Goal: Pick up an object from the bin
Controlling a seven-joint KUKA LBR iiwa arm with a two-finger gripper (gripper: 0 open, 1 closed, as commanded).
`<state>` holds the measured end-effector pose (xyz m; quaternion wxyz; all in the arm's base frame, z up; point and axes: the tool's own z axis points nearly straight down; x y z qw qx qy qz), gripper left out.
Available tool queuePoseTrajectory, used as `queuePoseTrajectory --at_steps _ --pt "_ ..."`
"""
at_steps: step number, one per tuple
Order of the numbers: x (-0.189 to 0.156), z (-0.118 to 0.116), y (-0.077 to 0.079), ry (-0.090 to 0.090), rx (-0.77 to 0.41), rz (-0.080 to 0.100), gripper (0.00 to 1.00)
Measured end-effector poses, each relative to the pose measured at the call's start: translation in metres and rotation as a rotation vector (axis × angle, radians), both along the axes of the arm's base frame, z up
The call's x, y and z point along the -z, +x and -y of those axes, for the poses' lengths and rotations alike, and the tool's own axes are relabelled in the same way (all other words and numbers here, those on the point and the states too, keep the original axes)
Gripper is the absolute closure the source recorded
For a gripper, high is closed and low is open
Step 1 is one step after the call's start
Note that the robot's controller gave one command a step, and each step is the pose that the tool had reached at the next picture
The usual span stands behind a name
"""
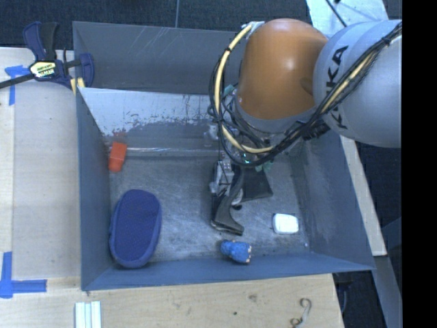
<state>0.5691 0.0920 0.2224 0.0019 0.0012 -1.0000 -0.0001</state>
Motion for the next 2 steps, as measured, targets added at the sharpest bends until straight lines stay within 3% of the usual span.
queuePoseTrajectory --at_steps 1,2 --pt "0.023 -0.122 -0.081 0.003 -0.181 0.002 0.0" --pt "0.151 -0.108 -0.061 0.003 -0.455 0.015 0.0"
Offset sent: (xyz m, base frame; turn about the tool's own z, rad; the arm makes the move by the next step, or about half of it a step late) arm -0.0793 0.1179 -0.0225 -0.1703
